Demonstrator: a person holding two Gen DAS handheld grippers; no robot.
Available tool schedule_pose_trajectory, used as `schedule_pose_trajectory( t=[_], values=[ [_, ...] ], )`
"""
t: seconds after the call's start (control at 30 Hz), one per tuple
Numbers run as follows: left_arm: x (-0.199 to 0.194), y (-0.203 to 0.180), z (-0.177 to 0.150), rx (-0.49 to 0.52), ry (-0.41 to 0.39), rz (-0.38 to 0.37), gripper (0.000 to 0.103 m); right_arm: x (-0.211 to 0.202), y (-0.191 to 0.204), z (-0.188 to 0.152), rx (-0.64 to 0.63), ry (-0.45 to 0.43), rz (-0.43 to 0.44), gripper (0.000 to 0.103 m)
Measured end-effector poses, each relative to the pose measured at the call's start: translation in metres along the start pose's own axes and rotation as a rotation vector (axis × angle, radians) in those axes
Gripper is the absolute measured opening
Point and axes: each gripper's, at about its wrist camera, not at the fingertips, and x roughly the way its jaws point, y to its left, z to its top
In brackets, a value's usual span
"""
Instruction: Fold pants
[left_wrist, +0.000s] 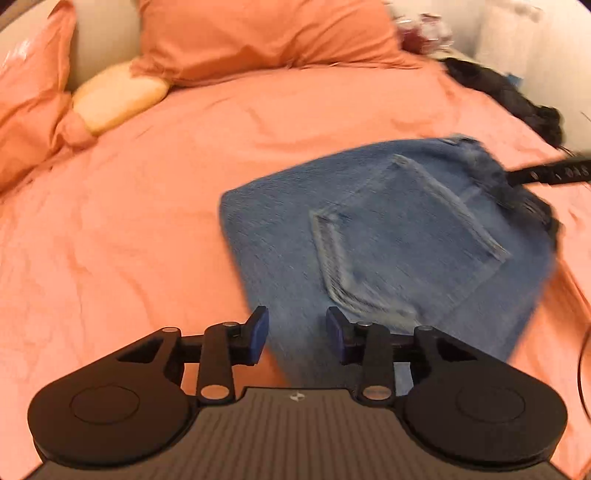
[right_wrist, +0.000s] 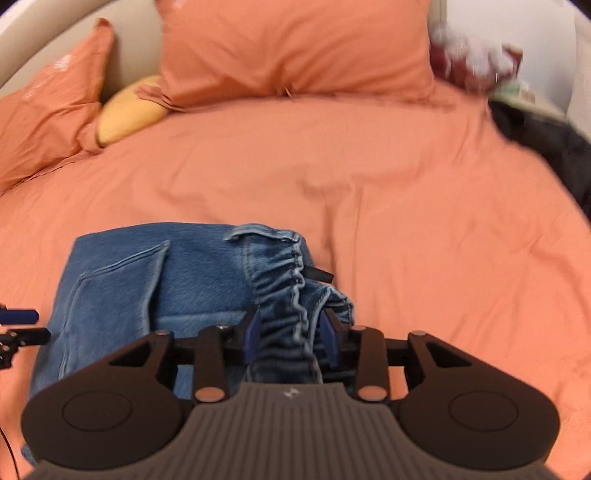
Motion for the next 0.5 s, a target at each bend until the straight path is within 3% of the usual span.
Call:
schedule_pose_trajectory(
  t=[0.1, 0.27, 0.37, 0.5],
  values=[
    [-0.020, -0.011, -0.021, 0.060, -0.010, -0.046, 0.043, -0.026, 0.005, -0.017, -0.054, -0.053, 0.018, 0.017],
    [-0.025, -0.041, -0.056, 0.175, 0.039, -0.063, 0.043, -0.031, 0.014, -0.052, -0.145, -0.016, 0.012, 0.017],
    [-0.017, -0.047, -0.071, 0.173, 0.062, -0.048, 0.043, -0.020, 0.003, -0.067, -0.107, 0.004, 0.001, 0.017],
    [0.001, -0.049, -0.079, 0.174, 0.105, -0.033, 0.042, -0.004, -0.014, -0.076, 0.040, 0.060, 0.035, 0.015]
  ],
)
